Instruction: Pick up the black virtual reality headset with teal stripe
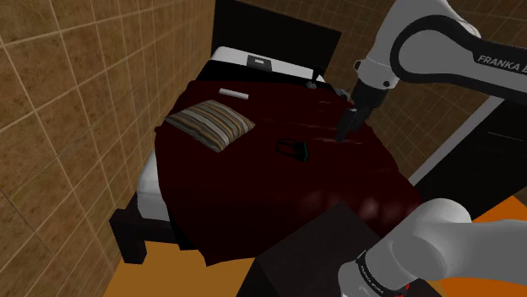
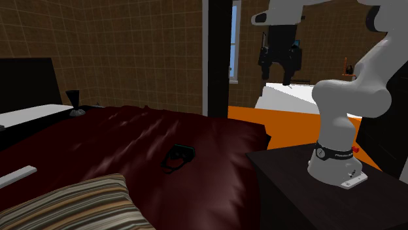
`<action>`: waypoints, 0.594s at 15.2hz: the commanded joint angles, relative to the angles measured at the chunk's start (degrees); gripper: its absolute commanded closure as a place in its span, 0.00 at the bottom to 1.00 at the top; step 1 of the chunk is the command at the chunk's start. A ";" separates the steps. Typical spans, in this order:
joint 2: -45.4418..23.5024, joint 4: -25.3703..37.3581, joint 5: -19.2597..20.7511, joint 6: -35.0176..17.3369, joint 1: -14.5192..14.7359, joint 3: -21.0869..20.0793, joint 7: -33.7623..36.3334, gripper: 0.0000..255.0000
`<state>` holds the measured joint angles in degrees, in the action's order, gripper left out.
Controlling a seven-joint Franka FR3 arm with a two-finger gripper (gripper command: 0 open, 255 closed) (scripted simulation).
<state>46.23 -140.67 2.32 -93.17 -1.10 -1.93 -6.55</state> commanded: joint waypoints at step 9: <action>-9.66 -2.81 5.92 -13.71 -0.44 8.99 -15.03 0.00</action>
<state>38.08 -143.10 7.60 -104.72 -1.55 5.97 -19.60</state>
